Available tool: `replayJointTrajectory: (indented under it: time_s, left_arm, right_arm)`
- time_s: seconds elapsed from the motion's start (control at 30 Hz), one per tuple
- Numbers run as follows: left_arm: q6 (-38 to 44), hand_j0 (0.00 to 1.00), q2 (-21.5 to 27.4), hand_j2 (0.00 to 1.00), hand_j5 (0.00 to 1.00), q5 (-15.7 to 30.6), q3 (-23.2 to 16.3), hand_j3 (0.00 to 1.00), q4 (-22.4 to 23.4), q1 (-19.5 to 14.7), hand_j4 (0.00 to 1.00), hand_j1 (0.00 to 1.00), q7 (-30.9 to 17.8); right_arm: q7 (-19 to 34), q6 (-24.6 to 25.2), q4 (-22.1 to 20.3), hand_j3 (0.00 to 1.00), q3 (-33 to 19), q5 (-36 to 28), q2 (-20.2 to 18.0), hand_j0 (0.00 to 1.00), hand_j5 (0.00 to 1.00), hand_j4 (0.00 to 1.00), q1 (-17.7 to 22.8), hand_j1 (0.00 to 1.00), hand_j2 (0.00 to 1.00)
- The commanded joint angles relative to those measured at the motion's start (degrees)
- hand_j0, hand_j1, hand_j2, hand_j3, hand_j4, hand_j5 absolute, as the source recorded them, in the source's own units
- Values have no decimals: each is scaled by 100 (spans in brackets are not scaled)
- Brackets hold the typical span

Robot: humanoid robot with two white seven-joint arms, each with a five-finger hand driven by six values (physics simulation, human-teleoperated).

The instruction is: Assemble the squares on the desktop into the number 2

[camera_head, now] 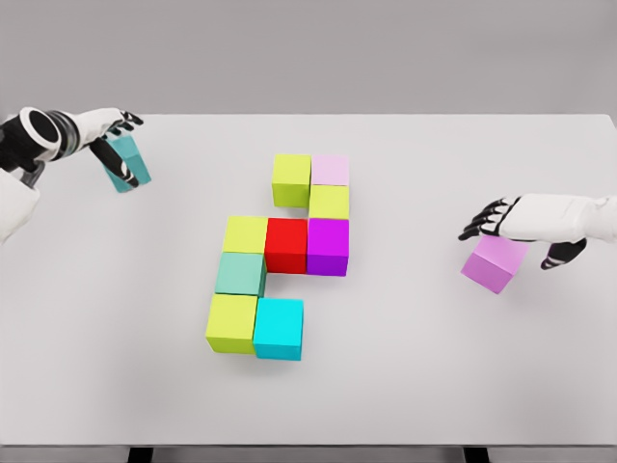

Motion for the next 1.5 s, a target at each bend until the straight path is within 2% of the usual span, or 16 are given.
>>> replayJointTrajectory:
  time_s: [0.0,0.17,0.23,0.3,0.33,0.37,0.4,0.63,0.7,0.77,0.87,0.97,1.0,1.1,1.27,1.47]
  left_arm:
    - [-11,100,-33,100,100,-37,-21,100,60,-9,100,100,0]
    - [-11,100,-41,100,100,-37,-21,100,60,-9,100,100,0]
    - [-2,100,-50,100,100,-37,-21,100,69,-9,100,100,0]
    - [-11,100,-182,100,100,-143,-21,100,315,-70,100,100,0]
    - [-11,100,-226,100,100,-213,-21,100,385,-88,100,100,0]
    - [-11,100,-323,100,100,-275,-21,100,535,-88,100,100,0]
    - [-19,100,-331,100,100,-275,-21,100,544,-88,100,100,0]
    - [-2,100,-375,100,100,-284,-21,100,711,-106,100,100,0]
    - [-2,100,-393,100,100,-284,-21,100,711,-123,100,100,0]
    - [-2,100,-393,100,100,-328,-21,100,711,-123,100,100,0]
    - [7,98,-428,98,98,-442,-21,98,737,-123,98,98,0]
    - [7,98,-525,98,98,-600,-21,98,895,-132,98,98,0]
    - [7,98,-525,98,98,-600,-21,98,895,-132,98,98,0]
    - [16,97,-525,97,97,-609,-21,97,895,-123,97,97,0]
    - [95,96,-534,96,96,-661,-12,96,930,-123,96,96,0]
    - [95,86,-525,86,86,-661,14,86,930,-123,86,86,0]
  right_arm:
    - [-2,13,34,100,81,27,28,100,100,100,0,100,100]
    - [-2,13,34,96,178,177,46,96,96,96,9,96,96]
    - [-2,13,42,82,213,185,99,82,82,82,9,82,82]
    - [-2,13,34,60,204,185,99,60,60,60,9,60,60]
    - [-2,13,34,56,204,185,107,56,56,56,9,56,56]
    - [-2,13,34,45,195,185,107,45,45,45,9,45,45]
    - [-2,13,34,41,195,185,116,41,41,41,9,41,41]
    - [-2,13,-37,44,125,115,134,44,44,44,-35,44,44]
    - [-2,13,-186,44,29,89,151,44,44,44,-44,44,44]
    - [-2,13,-529,44,-121,-34,169,44,44,44,-44,44,44]
    - [-2,13,-942,44,-121,-254,178,44,44,44,-53,44,44]
    - [-2,13,-1592,44,-77,-281,230,44,44,44,0,44,44]
    - [-2,13,-1654,44,-60,-281,239,44,44,44,18,44,44]
    - [-2,13,-1654,44,116,-281,318,44,44,44,18,44,44]
    - [-2,13,-1654,44,353,-272,731,44,44,44,9,44,44]
    - [-2,13,-1663,44,757,-254,1144,44,44,44,-53,44,44]
